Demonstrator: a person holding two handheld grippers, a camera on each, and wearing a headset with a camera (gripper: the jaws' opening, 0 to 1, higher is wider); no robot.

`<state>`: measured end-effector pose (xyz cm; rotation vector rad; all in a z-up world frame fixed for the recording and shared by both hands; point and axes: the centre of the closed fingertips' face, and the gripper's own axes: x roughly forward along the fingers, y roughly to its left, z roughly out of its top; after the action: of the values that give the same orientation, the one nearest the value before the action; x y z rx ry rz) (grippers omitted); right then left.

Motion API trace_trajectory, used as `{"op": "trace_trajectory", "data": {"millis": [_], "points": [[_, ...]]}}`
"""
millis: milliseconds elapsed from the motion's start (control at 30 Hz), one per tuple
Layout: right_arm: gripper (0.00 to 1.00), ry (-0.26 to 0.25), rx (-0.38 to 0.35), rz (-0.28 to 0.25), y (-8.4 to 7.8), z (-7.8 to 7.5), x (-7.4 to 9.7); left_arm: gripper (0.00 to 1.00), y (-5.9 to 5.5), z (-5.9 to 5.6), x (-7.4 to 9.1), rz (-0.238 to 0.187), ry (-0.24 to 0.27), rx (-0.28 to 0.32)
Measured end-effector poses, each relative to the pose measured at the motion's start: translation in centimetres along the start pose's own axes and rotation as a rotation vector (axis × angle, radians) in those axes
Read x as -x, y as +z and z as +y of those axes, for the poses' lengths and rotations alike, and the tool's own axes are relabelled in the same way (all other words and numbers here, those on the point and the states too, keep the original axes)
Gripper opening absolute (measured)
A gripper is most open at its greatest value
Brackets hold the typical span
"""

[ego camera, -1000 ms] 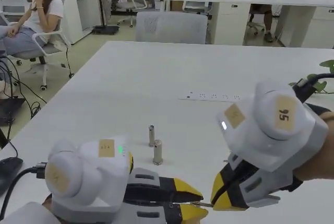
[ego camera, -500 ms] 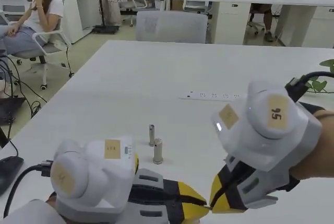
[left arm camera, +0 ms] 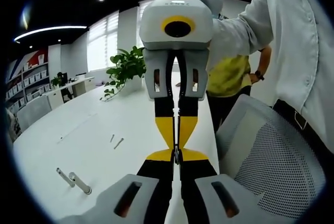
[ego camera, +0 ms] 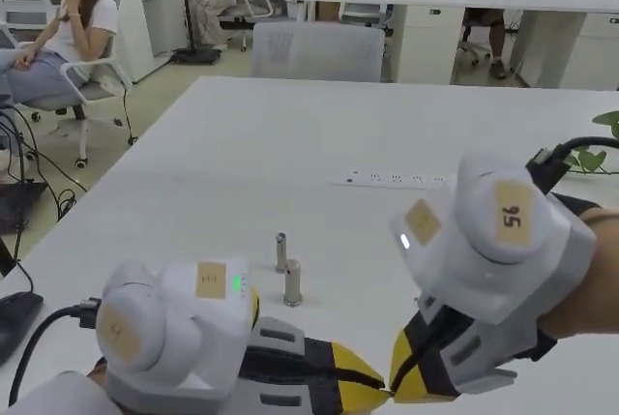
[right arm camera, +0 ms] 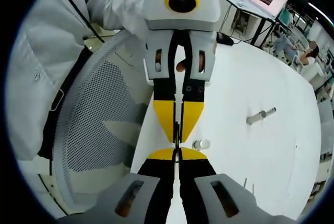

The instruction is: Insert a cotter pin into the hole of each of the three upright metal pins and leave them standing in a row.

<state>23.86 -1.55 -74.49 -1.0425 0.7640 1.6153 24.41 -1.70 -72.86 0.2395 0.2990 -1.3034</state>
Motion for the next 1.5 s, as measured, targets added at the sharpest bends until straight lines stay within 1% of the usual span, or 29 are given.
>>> {"op": "trace_trajectory", "data": {"millis": [100, 133, 167, 233, 333, 533, 633, 733, 833, 933, 1167, 1267, 1367, 1500], "points": [[0.02, 0.0, 0.002, -0.002, 0.04, 0.03, 0.03, 0.01, 0.03, -0.03, 0.06, 0.001, -0.004, 0.005], [0.02, -0.001, 0.001, -0.002, 0.03, -0.01, 0.06, 0.02, -0.02, -0.01, 0.06, 0.005, -0.003, 0.009], [0.02, 0.0, 0.0, -0.004, 0.03, -0.01, 0.11, 0.02, -0.26, 0.01, 0.07, 0.018, -0.003, 0.009], [0.02, -0.002, 0.0, -0.004, 0.02, -0.08, 0.17, 0.02, -0.39, 0.06, 0.05, 0.025, 0.0, 0.004], [0.02, -0.004, 0.0, -0.004, 0.0, -0.14, 0.19, 0.03, -0.26, 0.24, 0.09, 0.02, 0.01, 0.004], [0.02, -0.003, -0.001, -0.005, 0.04, -0.12, 0.16, 0.02, -0.29, 0.09, 0.01, 0.029, 0.004, -0.001], [0.02, 0.001, -0.003, -0.007, 0.09, -0.04, 0.15, 0.01, -0.23, -0.01, -0.02, 0.026, 0.003, -0.002], [0.02, 0.003, -0.002, -0.009, 0.13, 0.03, 0.12, 0.01, -0.27, -0.09, 0.03, 0.026, 0.0, -0.022], [0.02, 0.006, -0.007, -0.016, 0.21, 0.12, 0.11, 0.01, -0.27, -0.21, 0.1, 0.024, -0.005, -0.018], [0.03, 0.011, -0.028, -0.027, 0.34, 0.19, 0.16, 0.0, -0.16, -0.27, 0.22, 0.017, -0.012, -0.019], [0.04, 0.017, -0.022, -0.027, 0.25, 0.3, 0.16, 0.0, 0.01, -0.28, 0.3, 0.007, -0.024, -0.008], [0.11, 0.015, -0.024, -0.023, 0.02, 0.26, 0.06, 0.0, 0.04, -0.3, 0.3, 0.007, -0.029, -0.006], [0.12, 0.019, -0.033, -0.032, -0.18, 0.18, 0.25, 0.0, -0.04, -0.33, 0.39, 0.009, -0.035, -0.007], [0.15, 0.046, -0.064, -0.057, -0.47, 0.12, 0.62, 0.0, -0.11, -0.35, 0.59, 0.015, -0.043, -0.019]]}}
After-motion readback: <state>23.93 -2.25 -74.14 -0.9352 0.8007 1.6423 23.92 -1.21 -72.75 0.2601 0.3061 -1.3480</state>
